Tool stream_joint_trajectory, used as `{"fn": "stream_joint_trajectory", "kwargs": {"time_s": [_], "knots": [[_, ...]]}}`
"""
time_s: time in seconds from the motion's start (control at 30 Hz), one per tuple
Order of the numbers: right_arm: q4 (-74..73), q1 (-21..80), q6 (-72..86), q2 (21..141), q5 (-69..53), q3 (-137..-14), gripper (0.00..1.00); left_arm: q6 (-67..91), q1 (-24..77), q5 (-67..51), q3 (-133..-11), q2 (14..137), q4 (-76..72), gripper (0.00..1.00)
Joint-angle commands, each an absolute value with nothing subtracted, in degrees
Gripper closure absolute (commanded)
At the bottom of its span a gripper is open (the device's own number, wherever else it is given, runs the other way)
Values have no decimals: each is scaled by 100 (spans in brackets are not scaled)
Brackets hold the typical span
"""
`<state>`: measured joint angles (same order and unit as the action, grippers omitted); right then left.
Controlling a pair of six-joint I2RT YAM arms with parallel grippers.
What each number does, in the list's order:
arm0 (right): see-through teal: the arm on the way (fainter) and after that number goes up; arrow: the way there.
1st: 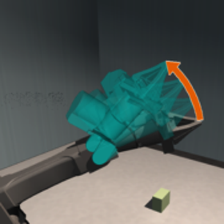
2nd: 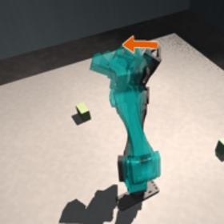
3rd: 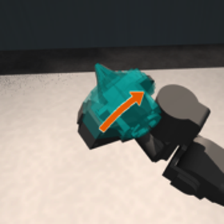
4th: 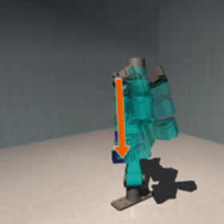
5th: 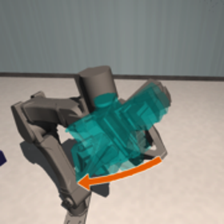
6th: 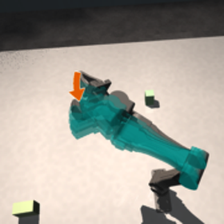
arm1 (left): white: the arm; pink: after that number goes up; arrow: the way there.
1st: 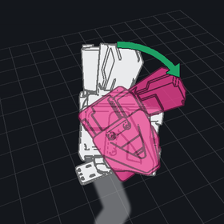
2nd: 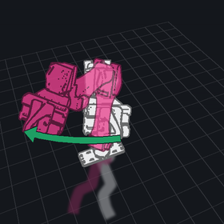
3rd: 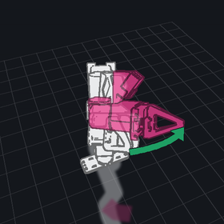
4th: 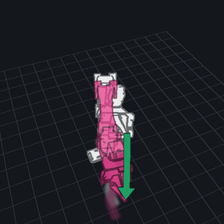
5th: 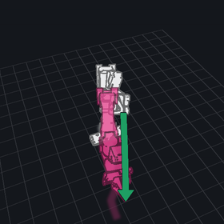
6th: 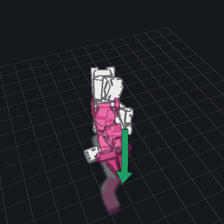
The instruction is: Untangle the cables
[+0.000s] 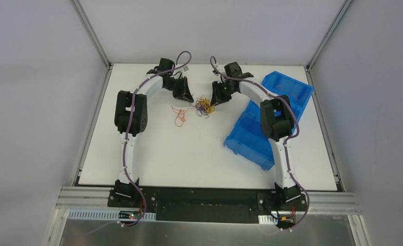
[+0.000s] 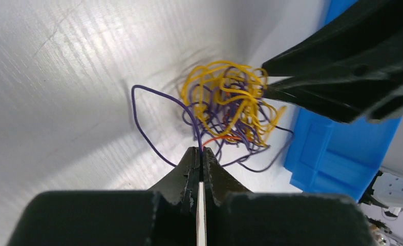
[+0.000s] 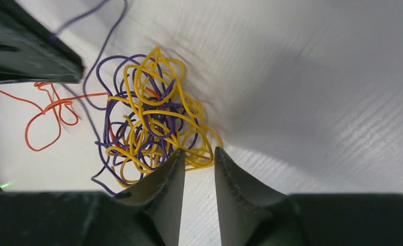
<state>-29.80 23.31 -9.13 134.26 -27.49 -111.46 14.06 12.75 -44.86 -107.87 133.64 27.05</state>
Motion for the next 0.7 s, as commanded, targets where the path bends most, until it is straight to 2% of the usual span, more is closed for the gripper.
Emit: {"fn": "stream_joint_trajectory", "kwargs": {"time_s": [0.0, 0.07, 0.1, 0.23, 0.53, 0.67], "knots": [[-3479, 2518, -1344, 13431, -2311, -11268, 81, 1369, 1200, -4739, -10922, 11925, 2637, 100], [-3600, 2538, -1410, 13452, -2180, -11269, 98, 1390, 1092, -4772, -10853, 11430, 2637, 100], [-3632, 2532, -1420, 13438, -2113, -11262, 100, 1426, 1029, -4797, -10814, 11243, 2637, 100], [-3769, 2532, -1586, 13356, -1829, -11167, 100, 1622, 739, -5030, -10859, 10567, 2637, 100], [-4127, 2553, -1654, 13269, -1644, -10968, 100, 1711, 387, -5469, -11862, 9659, 2605, 100], [-4178, 2586, -1555, 13210, -1610, -10806, 100, 1670, 282, -5115, -12439, 9449, 2507, 100]]}}
